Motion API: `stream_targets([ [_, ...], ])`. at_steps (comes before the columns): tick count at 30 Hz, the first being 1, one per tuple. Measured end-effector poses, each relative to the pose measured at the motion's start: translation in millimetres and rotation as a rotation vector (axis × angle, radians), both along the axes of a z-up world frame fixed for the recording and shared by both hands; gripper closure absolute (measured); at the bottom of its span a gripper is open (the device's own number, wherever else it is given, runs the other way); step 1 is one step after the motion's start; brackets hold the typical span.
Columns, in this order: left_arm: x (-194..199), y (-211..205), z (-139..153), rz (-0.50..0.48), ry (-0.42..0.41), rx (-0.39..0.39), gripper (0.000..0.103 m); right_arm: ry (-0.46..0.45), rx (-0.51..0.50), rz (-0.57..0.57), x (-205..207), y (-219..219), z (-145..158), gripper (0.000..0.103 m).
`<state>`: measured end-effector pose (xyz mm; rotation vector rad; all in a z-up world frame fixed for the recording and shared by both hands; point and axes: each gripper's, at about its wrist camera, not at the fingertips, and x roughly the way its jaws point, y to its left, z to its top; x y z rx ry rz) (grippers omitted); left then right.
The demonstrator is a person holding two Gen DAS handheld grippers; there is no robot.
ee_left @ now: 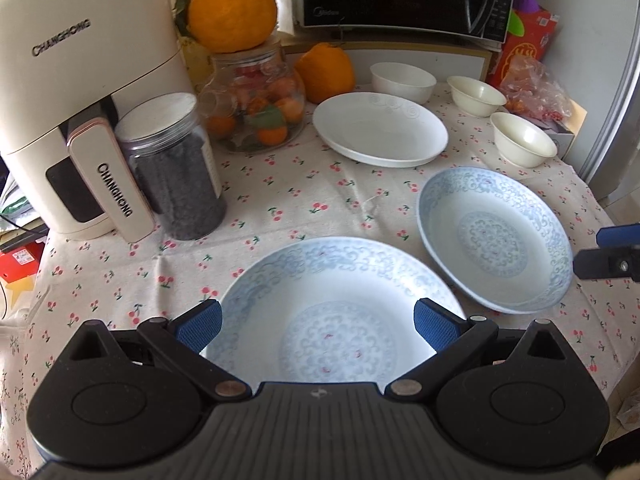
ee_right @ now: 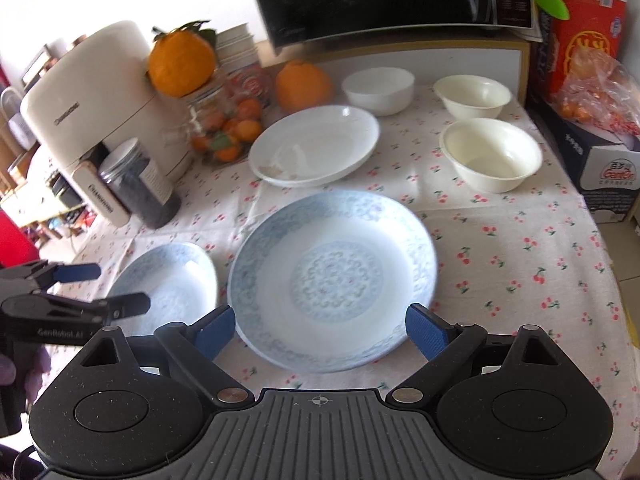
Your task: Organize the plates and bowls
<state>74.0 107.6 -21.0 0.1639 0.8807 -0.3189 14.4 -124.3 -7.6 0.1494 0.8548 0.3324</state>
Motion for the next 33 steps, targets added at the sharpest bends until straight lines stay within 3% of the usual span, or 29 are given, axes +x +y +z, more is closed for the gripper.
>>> stream_targets([
  [11, 1.9, 32.4, -9.5, 0.044, 0.029, 0.001, 0.001, 0.088, 0.074, 0.075, -2.2, 32.8, -12.6, 0.009],
  [15, 4.7, 48.4, -14.0, 0.064, 0.056, -0.046, 0.001, 0.124, 0.124, 0.083, -1.9, 43.7, -16.9, 0.009],
  [24, 12.0, 72.7, -28.0, 0.11, 0.18, -0.154, 0.023, 0.174, 0.184, 0.123, -1.9, 69.7, -30.2, 0.009],
  [33, 14.5, 86.4, -30.4, 0.15, 0.226, -0.206, 0.051, 0.168, 0.161, 0.125, 3.5, 86.7, -40.1, 0.009],
])
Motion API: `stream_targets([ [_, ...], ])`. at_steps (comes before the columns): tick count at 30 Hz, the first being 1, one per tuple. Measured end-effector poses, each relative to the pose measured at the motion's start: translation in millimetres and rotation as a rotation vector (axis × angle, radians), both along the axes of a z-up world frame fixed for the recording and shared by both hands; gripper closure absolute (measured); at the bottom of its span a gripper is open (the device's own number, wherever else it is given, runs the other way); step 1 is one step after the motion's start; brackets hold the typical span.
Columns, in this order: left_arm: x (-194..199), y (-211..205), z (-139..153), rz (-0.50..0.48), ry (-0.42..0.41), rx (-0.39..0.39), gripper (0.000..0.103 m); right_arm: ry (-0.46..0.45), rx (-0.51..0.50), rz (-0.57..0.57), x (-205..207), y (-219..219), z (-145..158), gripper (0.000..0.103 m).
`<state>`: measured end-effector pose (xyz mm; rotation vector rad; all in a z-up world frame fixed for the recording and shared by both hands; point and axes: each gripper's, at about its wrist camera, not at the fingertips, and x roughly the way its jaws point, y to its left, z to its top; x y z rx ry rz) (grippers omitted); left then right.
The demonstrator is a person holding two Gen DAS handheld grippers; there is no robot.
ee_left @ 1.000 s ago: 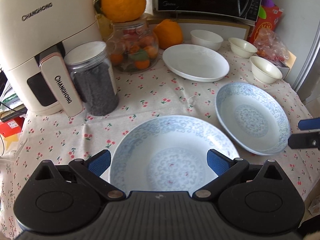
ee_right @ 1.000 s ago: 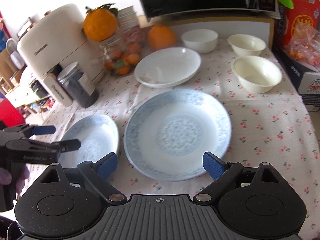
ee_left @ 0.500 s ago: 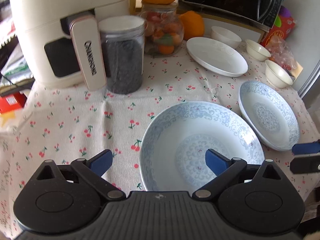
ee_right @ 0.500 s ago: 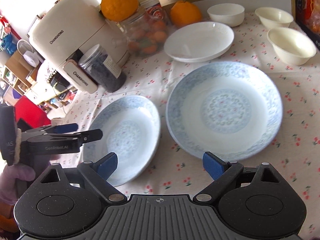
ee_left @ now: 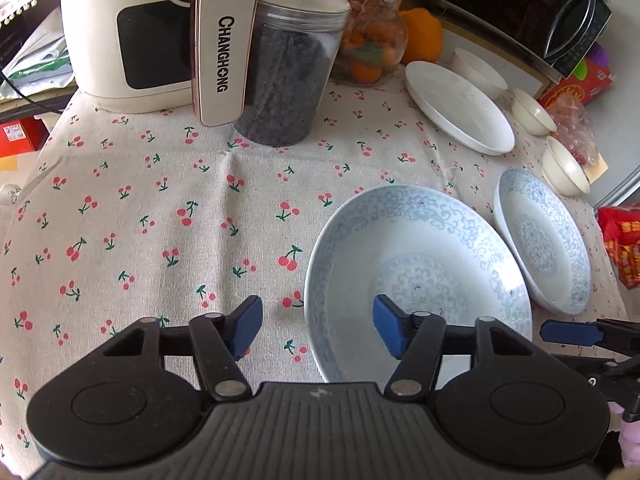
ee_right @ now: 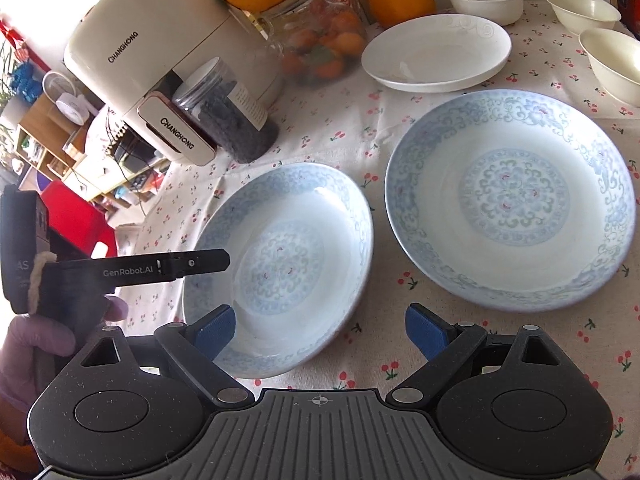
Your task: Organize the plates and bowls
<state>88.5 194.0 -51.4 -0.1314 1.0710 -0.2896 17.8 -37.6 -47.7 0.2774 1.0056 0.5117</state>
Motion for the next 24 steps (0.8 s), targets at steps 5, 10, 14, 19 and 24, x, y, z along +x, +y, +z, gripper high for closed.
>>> stream_targets([
  [5, 0.1, 0.8, -2.5, -0.002, 0.024, -0.001, 0.062, -0.01, -0.036, 0.003, 2.4, 5.8, -4.5, 0.012],
  [10, 0.3, -0.1, -3.0, -0.01, 0.038, -0.002, 0.072, -0.014, -0.06, 0.006, 4.5, 9.2, -7.9, 0.023],
  [14, 0.4, -1.0, -4.2, -0.015, 0.048, -0.003, 0.079, -0.015, -0.075, 0.013, 6.7, 12.1, -9.9, 0.037],
  [19, 0.2, -0.9, -3.5, -0.019, 0.052, -0.017, 0.088, -0.011, -0.096, 0.008, 11.1, 13.8, -13.3, 0.06],
  [24, -0.1, -2.0, -2.6, -0.018, 0.052, -0.01, 0.089, -0.016, -0.097, -0.003, 14.4, 11.8, -13.8, 0.079],
])
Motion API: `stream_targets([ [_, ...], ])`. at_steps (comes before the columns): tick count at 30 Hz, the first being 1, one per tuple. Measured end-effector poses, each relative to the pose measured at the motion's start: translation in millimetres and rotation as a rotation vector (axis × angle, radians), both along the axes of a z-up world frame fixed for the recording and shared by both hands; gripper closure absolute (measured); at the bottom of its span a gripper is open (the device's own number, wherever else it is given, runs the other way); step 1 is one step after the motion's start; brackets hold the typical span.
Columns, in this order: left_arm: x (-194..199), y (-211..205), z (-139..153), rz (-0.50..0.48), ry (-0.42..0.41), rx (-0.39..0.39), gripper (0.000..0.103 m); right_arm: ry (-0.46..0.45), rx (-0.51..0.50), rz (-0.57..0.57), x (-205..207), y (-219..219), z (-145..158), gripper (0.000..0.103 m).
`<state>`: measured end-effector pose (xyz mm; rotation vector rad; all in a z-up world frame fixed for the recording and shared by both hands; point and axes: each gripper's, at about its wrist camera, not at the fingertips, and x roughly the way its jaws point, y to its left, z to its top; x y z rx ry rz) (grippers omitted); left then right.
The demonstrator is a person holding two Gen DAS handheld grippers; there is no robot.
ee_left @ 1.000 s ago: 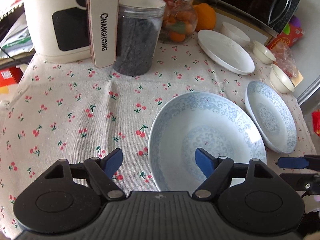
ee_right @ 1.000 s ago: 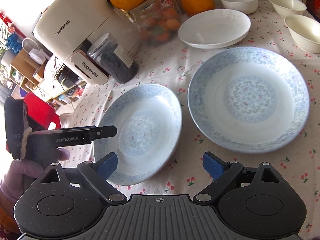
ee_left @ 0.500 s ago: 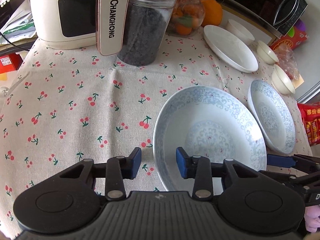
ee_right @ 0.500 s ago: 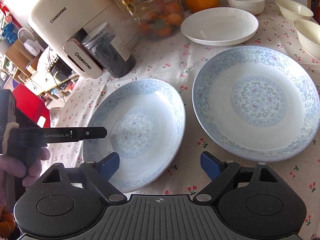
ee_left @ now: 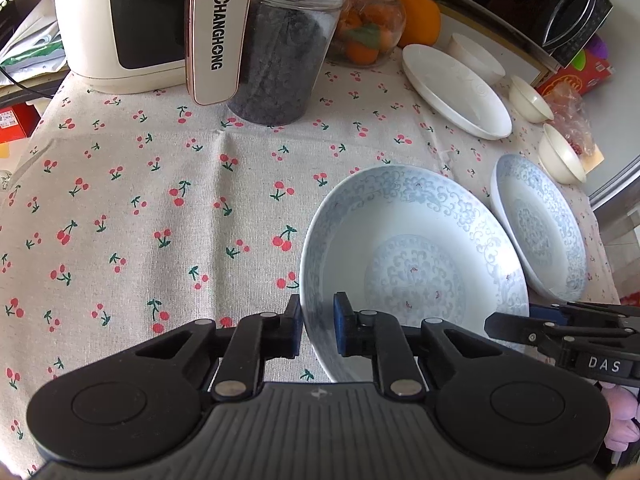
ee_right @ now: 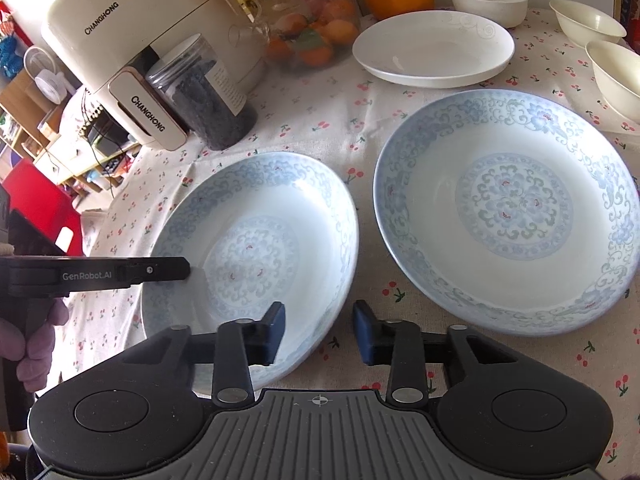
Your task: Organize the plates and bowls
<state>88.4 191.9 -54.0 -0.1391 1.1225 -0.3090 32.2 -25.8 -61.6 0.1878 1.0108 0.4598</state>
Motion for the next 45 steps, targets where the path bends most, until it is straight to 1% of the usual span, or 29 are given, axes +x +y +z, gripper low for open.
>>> stream_targets([
  [4, -0.6, 0.9, 2.1, 0.007, -0.008, 0.006, 0.092, -0.002, -0.022, -0.001, 0.9, 0.1, 2.3, 0.085],
  [6, -1.8, 0.9, 4.3, 0.01, -0.018, 0.009, 0.092, -0.013, -0.021, 0.0, 0.7, -1.1, 5.5, 0.086],
  [9, -2.6, 1.2, 8.3, 0.008, -0.029, 0.003, 0.092, -0.03, -0.009, 0.002, 1.9, -4.2, 13.2, 0.086],
  [12, -2.3, 1.6, 11.3, 0.017, -0.029, -0.025, 0.092, -0.036, 0.017, -0.009, 4.4, -11.1, 18.8, 0.086],
  [19, -1.0, -11.0, 22.6, 0.01, -0.07, -0.045, 0.092, -0.076, 0.037, -0.029, 10.0, -26.6, 32.9, 0.086],
  [31, 7.2, -58.6, 29.8, -0.019, -0.098, -0.063, 0.092, -0.114, 0.049, -0.091, 25.1, -71.9, 45.7, 0.086],
  [45, 19.3, -126.8, 27.4, -0.082, -0.1, -0.011, 0.092, -0.097, 0.031, -0.188, 36.0, -132.9, 35.2, 0.086],
])
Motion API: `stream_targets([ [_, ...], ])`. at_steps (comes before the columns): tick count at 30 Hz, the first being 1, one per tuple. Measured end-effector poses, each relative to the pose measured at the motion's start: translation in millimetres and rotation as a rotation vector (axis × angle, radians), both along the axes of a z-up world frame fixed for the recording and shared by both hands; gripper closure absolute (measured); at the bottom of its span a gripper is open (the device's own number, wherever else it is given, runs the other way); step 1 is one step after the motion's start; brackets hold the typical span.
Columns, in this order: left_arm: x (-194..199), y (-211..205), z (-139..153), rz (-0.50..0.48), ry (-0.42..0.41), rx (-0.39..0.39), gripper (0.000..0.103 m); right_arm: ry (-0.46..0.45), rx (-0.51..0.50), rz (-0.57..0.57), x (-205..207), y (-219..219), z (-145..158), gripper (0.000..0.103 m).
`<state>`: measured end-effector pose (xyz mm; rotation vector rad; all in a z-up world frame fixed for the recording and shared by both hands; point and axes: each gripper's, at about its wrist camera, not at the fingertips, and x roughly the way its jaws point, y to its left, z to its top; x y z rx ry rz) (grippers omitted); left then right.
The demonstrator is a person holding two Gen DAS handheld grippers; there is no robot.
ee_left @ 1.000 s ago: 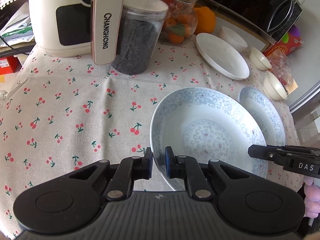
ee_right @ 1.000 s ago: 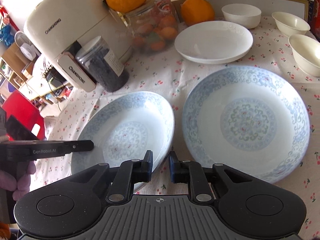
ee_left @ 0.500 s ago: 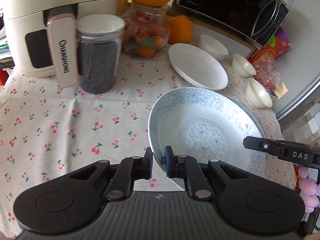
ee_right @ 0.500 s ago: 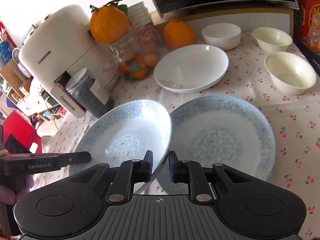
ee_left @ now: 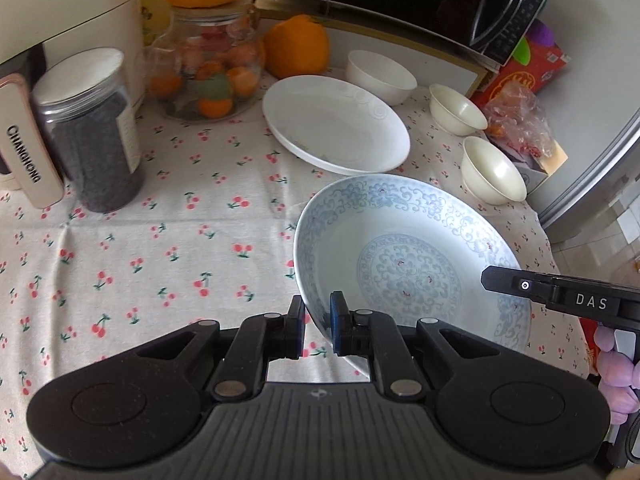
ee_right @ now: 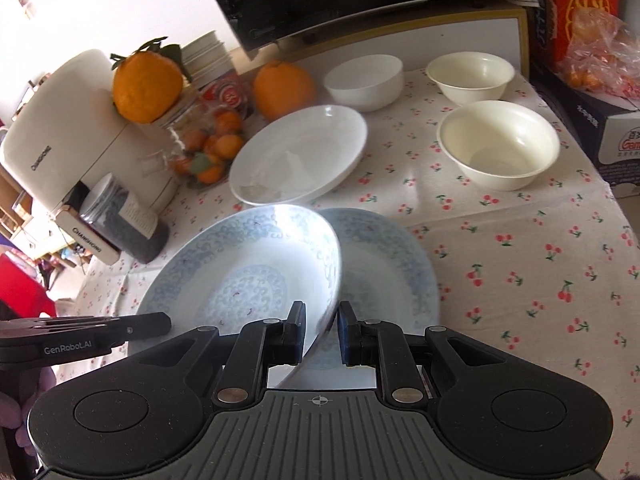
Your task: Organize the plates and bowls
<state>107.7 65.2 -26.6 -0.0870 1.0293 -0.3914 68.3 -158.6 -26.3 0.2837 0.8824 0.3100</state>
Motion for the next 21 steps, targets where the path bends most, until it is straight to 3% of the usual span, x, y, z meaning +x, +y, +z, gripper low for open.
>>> stream_targets([
  [21, -0.2, -45.2, -10.2, -0.04, -0.03, 0.127, 0.091, 0.038, -0.117, -0.043, 6.6, -12.4, -17.0, 0.086],
])
